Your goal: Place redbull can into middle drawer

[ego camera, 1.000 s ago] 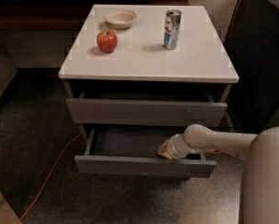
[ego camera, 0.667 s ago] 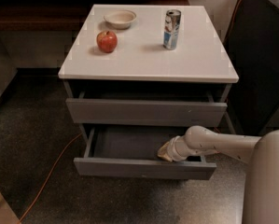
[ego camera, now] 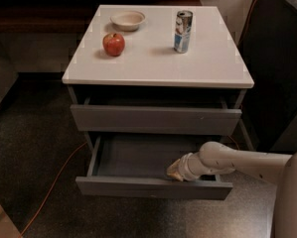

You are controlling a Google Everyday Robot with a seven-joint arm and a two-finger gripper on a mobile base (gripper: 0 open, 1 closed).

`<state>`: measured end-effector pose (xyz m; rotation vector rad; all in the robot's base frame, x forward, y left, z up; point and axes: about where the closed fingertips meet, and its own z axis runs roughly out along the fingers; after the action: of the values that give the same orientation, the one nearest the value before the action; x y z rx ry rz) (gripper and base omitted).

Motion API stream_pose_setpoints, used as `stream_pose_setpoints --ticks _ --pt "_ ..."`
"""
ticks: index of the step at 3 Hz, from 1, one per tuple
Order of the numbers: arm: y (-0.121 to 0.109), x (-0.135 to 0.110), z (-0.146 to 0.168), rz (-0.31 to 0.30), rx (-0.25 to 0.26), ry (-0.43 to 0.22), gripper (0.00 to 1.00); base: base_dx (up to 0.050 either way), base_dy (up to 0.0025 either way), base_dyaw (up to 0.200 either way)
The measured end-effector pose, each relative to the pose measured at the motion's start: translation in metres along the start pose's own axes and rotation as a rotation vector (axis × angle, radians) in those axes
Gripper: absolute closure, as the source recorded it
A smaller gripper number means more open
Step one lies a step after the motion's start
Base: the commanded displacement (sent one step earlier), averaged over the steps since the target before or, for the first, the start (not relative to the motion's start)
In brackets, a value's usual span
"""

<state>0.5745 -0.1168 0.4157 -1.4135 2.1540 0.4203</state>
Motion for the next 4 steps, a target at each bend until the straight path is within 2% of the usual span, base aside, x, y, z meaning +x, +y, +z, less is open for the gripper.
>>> stream_pose_setpoints --ticks 1,2,3,4 --pt "0.029 0.001 -0.004 0.029 -0.030 -0.012 1.00 0.000 0.00000 0.000" --pt "0.045 0.001 -0.008 0.042 -0.044 -0.021 1.00 0.000 0.00000 0.000" --pt "0.080 -0.007 -0.016 0.040 -0.072 -0.034 1.00 0.000 0.00000 0.000" --pt "0.087 -0.010 -0.020 0.033 -0.076 -0.036 1.00 0.000 0.00000 0.000"
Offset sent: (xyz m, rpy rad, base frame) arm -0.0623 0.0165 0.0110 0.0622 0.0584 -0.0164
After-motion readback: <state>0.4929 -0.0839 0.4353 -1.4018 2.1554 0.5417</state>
